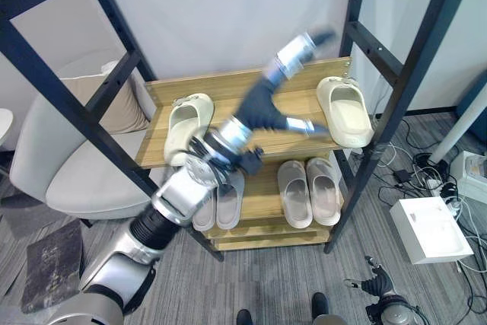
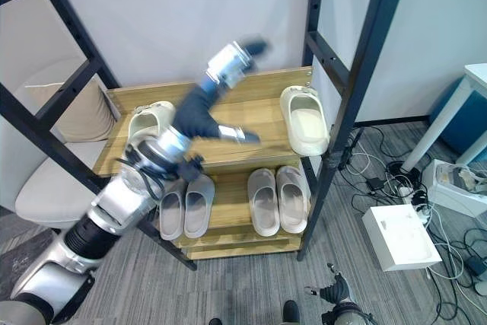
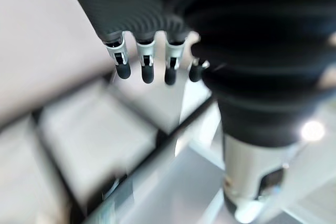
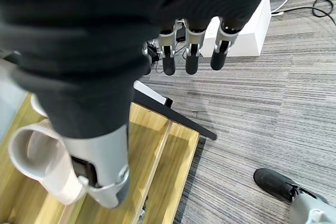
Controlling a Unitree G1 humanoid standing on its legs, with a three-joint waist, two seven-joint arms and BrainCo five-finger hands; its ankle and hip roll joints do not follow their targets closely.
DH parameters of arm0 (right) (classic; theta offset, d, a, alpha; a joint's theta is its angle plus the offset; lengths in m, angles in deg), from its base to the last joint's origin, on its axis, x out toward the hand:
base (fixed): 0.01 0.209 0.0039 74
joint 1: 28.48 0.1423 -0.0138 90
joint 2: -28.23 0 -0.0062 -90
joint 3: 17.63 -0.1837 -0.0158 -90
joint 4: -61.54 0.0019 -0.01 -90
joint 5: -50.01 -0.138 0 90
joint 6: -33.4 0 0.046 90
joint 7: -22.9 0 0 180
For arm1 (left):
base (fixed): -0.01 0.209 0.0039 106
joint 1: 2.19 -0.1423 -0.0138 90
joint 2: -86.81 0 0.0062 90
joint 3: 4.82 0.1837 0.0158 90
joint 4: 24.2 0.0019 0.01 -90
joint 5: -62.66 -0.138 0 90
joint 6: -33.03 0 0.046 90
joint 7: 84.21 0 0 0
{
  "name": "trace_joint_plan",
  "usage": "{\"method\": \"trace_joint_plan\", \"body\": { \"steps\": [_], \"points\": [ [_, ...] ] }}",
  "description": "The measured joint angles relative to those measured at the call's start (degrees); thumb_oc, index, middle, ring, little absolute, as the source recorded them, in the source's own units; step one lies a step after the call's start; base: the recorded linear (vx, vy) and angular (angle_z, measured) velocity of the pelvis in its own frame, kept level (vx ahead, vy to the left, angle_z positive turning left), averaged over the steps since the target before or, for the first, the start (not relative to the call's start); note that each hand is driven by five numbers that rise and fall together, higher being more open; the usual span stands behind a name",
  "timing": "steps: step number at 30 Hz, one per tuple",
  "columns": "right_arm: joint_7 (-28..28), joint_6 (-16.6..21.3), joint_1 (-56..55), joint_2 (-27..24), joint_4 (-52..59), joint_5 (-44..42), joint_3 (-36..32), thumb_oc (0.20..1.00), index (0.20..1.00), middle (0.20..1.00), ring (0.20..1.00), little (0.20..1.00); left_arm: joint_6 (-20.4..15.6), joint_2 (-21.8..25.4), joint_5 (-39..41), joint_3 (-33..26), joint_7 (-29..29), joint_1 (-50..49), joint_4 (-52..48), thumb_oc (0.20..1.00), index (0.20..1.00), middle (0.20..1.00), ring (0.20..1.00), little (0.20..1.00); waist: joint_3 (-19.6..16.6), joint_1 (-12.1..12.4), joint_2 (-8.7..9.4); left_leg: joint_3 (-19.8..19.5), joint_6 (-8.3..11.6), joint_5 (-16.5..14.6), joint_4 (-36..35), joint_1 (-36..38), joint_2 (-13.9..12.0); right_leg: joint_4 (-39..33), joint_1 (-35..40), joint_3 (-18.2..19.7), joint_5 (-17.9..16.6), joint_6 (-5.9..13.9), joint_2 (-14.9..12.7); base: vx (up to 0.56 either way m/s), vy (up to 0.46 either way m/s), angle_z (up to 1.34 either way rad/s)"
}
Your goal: Arrange the slippers neatly on the shoe rack.
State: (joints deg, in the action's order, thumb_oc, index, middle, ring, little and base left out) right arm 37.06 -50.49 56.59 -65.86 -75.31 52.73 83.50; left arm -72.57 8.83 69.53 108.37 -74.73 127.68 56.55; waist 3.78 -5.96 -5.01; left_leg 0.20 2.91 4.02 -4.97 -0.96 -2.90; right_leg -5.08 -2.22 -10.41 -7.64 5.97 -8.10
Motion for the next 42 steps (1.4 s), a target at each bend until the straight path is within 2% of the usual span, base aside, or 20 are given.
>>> {"method": "trace_joint_plan", "body": {
  "steps": [2, 4, 9, 13, 19, 25, 29, 34, 42],
  "points": [
    [-0.6, 0.0, 0.5, 0.0, 0.1, -0.1, -0.1, 1.000, 1.000, 1.000, 1.000, 1.000, 0.5, 4.4, -7.7, 0.0, 3.2, 2.0, 4.0, 1.000, 1.000, 1.000, 1.000, 1.000, -0.1, 0.0, -0.11, 0.1, 0.00, 0.0, 0.0, 0.0, 0.0, 0.0, 0.0, 0.0, 0.0, 0.06, 0.0, 0.00, 0.000, 0.00],
    [-0.7, 0.0, 0.6, 0.0, 0.0, -0.2, -0.1, 1.000, 1.000, 1.000, 1.000, 1.000, 1.5, 5.4, -11.7, -0.9, 6.0, 2.1, 6.6, 1.000, 1.000, 1.000, 1.000, 1.000, -0.1, 0.1, -0.20, 0.2, 0.00, 0.0, 0.0, 0.0, 0.0, 0.0, -0.1, 0.0, -0.1, 0.08, 0.0, 0.00, 0.000, 0.00],
    [-1.2, 0.1, 0.3, 0.0, 0.3, -0.5, -0.1, 1.000, 1.000, 1.000, 1.000, 1.000, 2.9, 9.6, -21.7, -0.9, 8.8, 2.1, 10.1, 1.000, 1.000, 1.000, 1.000, 1.000, -0.1, 0.3, -0.26, 0.3, 0.24, 0.2, 0.0, 0.1, 0.0, 0.0, -0.1, 0.0, -0.1, 0.21, 0.1, 0.01, 0.000, 0.00],
    [-1.2, 0.1, -0.2, -0.2, 0.8, -0.4, -0.4, 1.000, 1.000, 1.000, 1.000, 1.000, 6.1, 13.8, -31.5, -1.0, 11.5, 2.0, 14.5, 1.000, 1.000, 1.000, 1.000, 1.000, 0.2, 0.1, -0.46, 0.3, 0.23, 0.2, 0.0, 0.1, -0.1, 0.0, -0.1, 0.0, 0.0, 0.16, 0.3, 0.00, 0.000, 0.00],
    [-1.2, 0.2, -0.5, -0.2, 2.5, -0.4, -0.5, 1.000, 1.000, 1.000, 1.000, 1.000, 10.4, 17.7, -39.7, -1.2, 13.7, 1.4, 21.6, 1.000, 1.000, 1.000, 1.000, 1.000, 1.5, 0.1, 0.05, 0.5, 0.66, 0.0, 0.0, 0.0, -0.4, 0.0, -0.3, 0.4, 0.0, 0.08, 0.6, 0.01, 0.002, -0.02],
    [-1.3, 0.2, -0.9, -0.2, 2.9, -0.3, -0.5, 1.000, 1.000, 1.000, 1.000, 1.000, 12.6, 19.4, -42.4, -3.3, 14.3, -0.8, 23.1, 1.000, 1.000, 1.000, 1.000, 1.000, 2.2, 0.6, 0.64, 0.8, 0.70, 0.1, 0.0, -0.2, -0.9, 0.0, -0.8, 0.8, 0.1, -0.12, 1.0, 0.01, -0.001, -0.04],
    [-1.7, 0.1, -1.0, -0.3, 4.4, 0.2, -0.4, 1.000, 1.000, 1.000, 1.000, 1.000, 14.4, 19.4, -43.7, -6.0, 15.1, -3.3, 27.6, 1.000, 1.000, 1.000, 1.000, 1.000, 2.4, 0.5, 0.87, 1.0, 0.73, 0.1, 0.0, -0.2, -1.1, 0.0, -0.9, 0.9, 0.2, -0.27, 1.2, 0.00, 0.000, -0.01],
    [-1.8, 0.1, -0.8, -0.3, 4.7, 0.2, -0.4, 1.000, 1.000, 1.000, 1.000, 1.000, 16.7, 19.4, -44.6, -5.6, 15.2, -4.1, 32.9, 1.000, 1.000, 1.000, 1.000, 1.000, 2.9, 0.5, 1.62, 1.1, 0.74, 0.0, 0.0, -0.4, -1.1, 0.0, -1.1, 0.9, 0.2, -0.29, 1.4, 0.00, 0.000, 0.00],
    [-1.8, 0.1, -1.4, -0.3, 6.9, 0.2, -0.4, 1.000, 1.000, 1.000, 1.000, 1.000, 17.6, 19.2, -46.3, -4.9, 15.3, -4.1, 35.1, 1.000, 1.000, 1.000, 1.000, 1.000, 3.5, 0.0, 2.12, 1.8, 0.78, 0.1, 0.0, -1.1, -1.2, 0.0, -2.1, 1.4, 0.0, -0.50, 1.6, 0.00, 0.007, -0.03]
  ]
}}
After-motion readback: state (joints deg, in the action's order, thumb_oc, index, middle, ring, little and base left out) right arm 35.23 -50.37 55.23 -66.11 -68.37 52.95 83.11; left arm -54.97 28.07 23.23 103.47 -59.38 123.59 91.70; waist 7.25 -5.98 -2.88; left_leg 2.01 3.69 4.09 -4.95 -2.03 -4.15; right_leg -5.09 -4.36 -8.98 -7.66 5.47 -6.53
